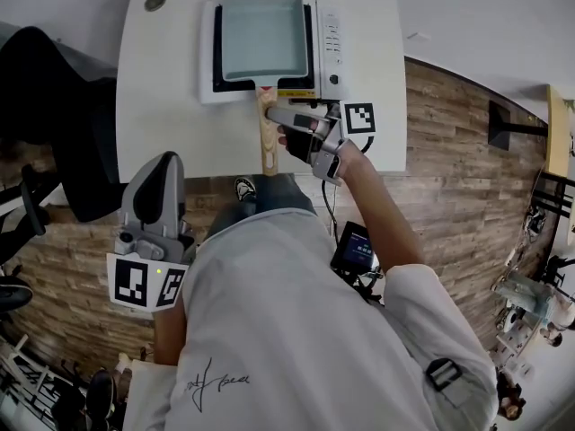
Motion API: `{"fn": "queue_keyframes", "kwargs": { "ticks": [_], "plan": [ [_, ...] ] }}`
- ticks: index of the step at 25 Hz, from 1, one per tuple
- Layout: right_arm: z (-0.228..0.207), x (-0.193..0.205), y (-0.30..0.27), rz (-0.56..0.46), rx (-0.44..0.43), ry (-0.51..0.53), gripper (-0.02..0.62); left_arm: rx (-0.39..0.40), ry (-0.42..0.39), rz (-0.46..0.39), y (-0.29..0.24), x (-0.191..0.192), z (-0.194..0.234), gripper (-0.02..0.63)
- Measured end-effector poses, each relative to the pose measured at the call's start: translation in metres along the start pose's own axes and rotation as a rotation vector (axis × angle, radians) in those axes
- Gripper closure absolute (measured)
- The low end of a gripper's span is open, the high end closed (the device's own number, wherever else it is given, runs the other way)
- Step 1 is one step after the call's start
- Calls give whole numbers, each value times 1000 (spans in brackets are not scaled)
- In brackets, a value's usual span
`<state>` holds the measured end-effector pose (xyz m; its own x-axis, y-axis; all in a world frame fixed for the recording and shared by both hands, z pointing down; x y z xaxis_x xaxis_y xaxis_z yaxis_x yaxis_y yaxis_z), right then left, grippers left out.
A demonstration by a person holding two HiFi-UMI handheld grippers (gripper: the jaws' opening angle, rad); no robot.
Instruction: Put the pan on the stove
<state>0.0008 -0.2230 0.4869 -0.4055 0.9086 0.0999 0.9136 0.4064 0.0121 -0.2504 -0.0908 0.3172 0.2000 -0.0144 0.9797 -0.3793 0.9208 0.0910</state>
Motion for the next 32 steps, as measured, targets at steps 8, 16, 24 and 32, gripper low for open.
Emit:
{"fn": "queue_keyframes", "kwargs": {
  "ticks": [8,16,24,32],
  "plan": [
    [21,0,25,-101,79,101,398,47,-5,10,9,0,6,552],
    [64,-6,57,-229,117,276,500,114,-16,-27,2,-5,2,552],
    [119,7,69,-306,181,510,585,108,18,-33,11,-5,9,552],
    [171,28,81,-374,248,738,595,112,96,-61,22,-8,9,552]
  ]
}}
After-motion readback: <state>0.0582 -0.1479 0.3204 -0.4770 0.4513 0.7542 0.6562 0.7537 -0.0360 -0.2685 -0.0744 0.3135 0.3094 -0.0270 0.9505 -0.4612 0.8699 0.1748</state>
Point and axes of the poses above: the fingertips, and each gripper's own axes: y backward along the fingers, z to its left, x out of its underside, the point moved 8 cm from there along y, backward along the fingers, and after that the axes turned 13 degrees about -z, right-handed, at the moved point
